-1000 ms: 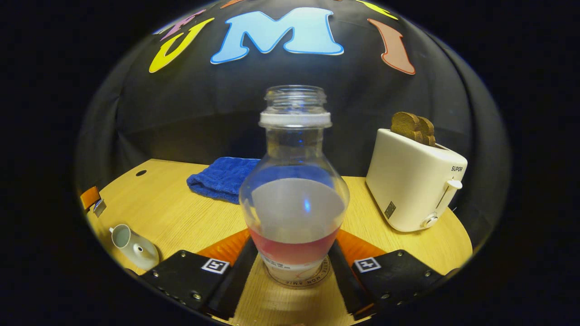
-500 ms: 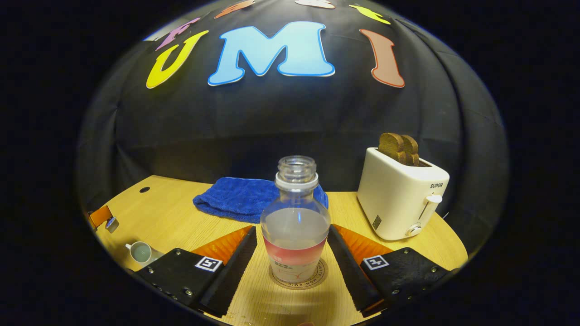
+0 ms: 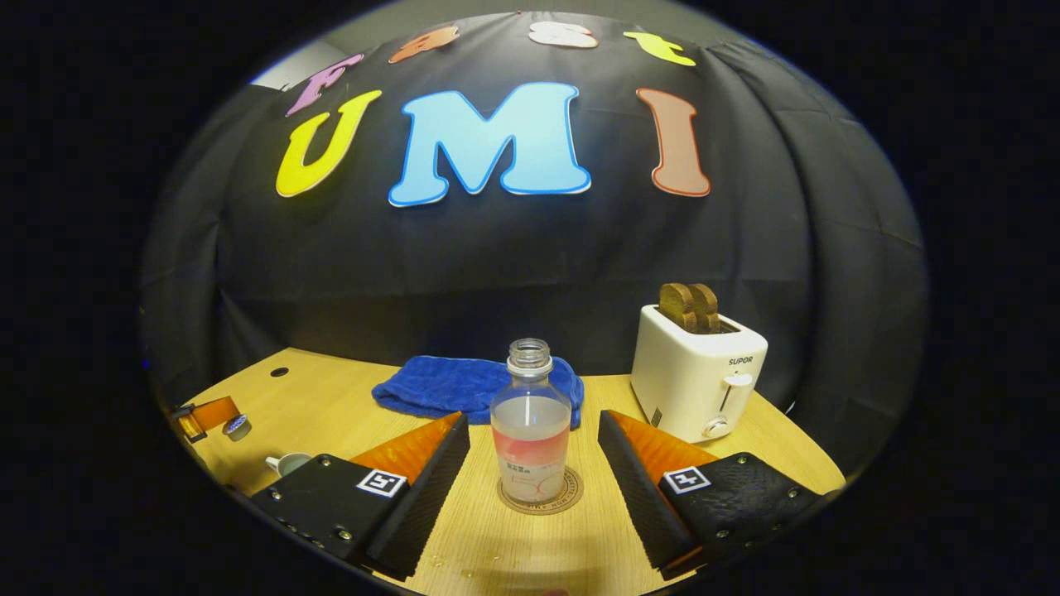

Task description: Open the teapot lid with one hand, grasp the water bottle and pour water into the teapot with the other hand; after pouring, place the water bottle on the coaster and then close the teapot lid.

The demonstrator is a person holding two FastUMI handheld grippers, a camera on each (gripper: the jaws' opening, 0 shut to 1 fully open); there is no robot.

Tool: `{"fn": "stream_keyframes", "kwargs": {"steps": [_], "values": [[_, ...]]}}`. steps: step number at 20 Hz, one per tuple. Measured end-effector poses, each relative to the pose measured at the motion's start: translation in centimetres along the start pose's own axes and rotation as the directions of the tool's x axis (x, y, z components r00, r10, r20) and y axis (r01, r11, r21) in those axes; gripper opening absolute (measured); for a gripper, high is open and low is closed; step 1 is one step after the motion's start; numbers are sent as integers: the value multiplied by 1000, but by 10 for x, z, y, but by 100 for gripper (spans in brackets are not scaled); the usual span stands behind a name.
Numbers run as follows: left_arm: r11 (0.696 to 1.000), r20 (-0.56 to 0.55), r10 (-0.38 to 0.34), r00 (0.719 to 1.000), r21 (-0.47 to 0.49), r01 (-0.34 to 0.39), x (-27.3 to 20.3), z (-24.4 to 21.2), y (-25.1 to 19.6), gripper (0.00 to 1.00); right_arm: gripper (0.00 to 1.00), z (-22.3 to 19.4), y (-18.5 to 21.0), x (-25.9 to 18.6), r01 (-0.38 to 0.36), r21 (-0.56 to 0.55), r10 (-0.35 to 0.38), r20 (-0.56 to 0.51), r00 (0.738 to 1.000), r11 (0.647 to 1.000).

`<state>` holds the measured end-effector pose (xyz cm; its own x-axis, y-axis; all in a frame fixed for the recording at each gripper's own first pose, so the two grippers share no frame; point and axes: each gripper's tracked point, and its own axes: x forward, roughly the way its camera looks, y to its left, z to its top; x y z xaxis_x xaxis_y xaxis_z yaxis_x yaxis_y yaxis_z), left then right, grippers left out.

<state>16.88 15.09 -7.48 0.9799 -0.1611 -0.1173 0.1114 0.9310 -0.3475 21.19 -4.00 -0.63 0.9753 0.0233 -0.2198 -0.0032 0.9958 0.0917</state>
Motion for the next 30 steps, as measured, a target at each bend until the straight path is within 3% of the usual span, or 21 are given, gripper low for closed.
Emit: {"fn": "stream_keyframes", "kwargs": {"steps": [3,8,15,19,30], "values": [[1000,9,-28,1000,14,28,-3,6,-15,12,97,-2,0,-30,35,-16,-34,59,998,999],[996,14,-11,1000,89,10,1,13,-32,11,97,-30,2,-68,101,-94,-93,85,992,990],[994,-28,-26,999,102,29,21,-10,-71,11,97,-44,16,-83,86,-156,-64,142,988,984],[985,-45,-28,999,172,35,34,-20,-95,12,95,-54,14,-82,78,-179,-52,146,988,981],[961,-46,11,999,277,2,44,-43,-107,12,95,-61,11,-84,66,-112,-53,120,991,992]]}}
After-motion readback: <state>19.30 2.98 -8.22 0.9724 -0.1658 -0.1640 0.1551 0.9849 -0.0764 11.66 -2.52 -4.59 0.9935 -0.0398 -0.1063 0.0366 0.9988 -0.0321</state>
